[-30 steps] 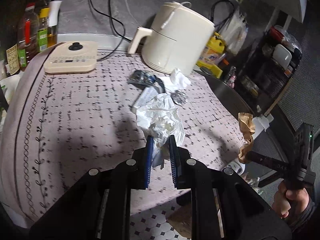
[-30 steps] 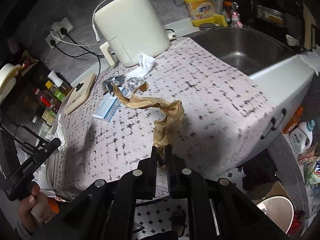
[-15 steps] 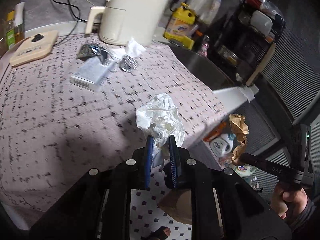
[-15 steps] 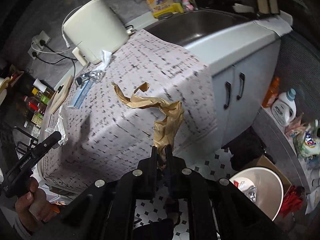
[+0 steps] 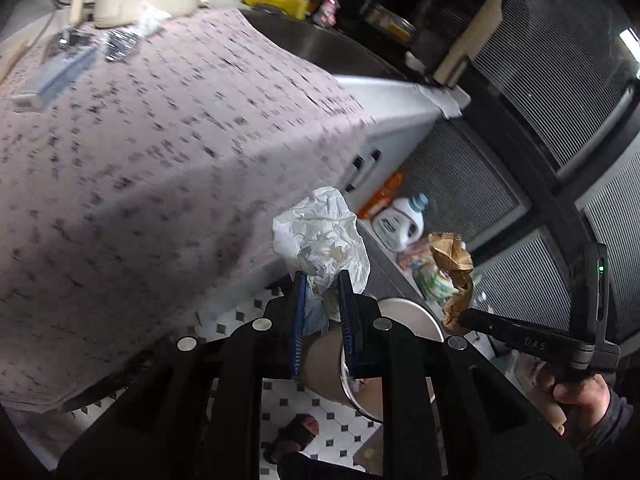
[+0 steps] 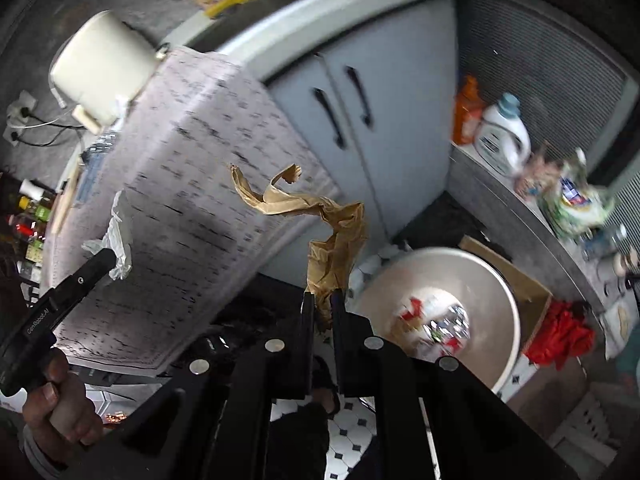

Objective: Collect trash
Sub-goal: 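Carry the tissue and brown paper down over the white bucket bin, then open both tools to drop the tissue and paper into the bin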

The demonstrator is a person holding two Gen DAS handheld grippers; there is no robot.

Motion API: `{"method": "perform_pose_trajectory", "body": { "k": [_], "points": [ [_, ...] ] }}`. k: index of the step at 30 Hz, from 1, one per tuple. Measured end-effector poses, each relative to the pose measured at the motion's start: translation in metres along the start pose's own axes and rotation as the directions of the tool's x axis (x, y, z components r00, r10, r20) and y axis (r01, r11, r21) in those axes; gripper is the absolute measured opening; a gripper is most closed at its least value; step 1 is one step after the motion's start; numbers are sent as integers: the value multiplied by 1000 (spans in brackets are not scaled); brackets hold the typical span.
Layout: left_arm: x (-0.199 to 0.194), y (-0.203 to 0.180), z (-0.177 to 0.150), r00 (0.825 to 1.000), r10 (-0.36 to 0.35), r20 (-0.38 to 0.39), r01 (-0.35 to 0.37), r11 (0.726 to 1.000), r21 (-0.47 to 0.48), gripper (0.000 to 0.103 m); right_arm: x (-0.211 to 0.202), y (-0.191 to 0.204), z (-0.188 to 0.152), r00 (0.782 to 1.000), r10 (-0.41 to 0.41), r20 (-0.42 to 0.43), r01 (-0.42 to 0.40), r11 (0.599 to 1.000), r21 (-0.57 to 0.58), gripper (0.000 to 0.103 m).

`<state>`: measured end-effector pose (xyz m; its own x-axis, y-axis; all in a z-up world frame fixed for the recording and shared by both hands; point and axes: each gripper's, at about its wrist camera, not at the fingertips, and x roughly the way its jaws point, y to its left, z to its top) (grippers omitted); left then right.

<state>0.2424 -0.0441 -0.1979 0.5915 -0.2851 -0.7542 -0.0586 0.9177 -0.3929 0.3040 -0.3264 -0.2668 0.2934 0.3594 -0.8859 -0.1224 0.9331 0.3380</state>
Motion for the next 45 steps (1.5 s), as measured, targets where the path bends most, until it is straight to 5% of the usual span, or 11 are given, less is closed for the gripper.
{"method": "perform_pose_trajectory", "body": {
  "k": [9,14,25,35,37,39,45],
  "points": [
    [39,-48,-26,995,-63,-80,66,997,42,17,5,-61,-24,997,-50,-59,54,997,64,14],
    [47,-65,-35,993,-63,-96,68,996,58,17,13,-84,-32,993,-80,-87,87,992,90,43],
    [78,-103,-44,983,-96,-157,112,988,101,17,-17,-131,-39,995,-97,-32,102,980,173,46],
    [122,-165,-56,954,-145,-262,196,963,182,17,-76,-178,-53,988,-140,66,118,956,270,55],
    [133,-174,-58,941,-158,-299,218,959,180,29,-85,-186,-56,986,-149,76,122,950,286,55],
    [140,-181,-59,934,-161,-318,228,956,183,54,-91,-195,-58,983,-162,84,129,945,302,56],
    [138,-183,-51,946,-160,-283,215,961,173,72,-94,-207,-61,983,-164,86,127,934,335,56]
  ]
}}
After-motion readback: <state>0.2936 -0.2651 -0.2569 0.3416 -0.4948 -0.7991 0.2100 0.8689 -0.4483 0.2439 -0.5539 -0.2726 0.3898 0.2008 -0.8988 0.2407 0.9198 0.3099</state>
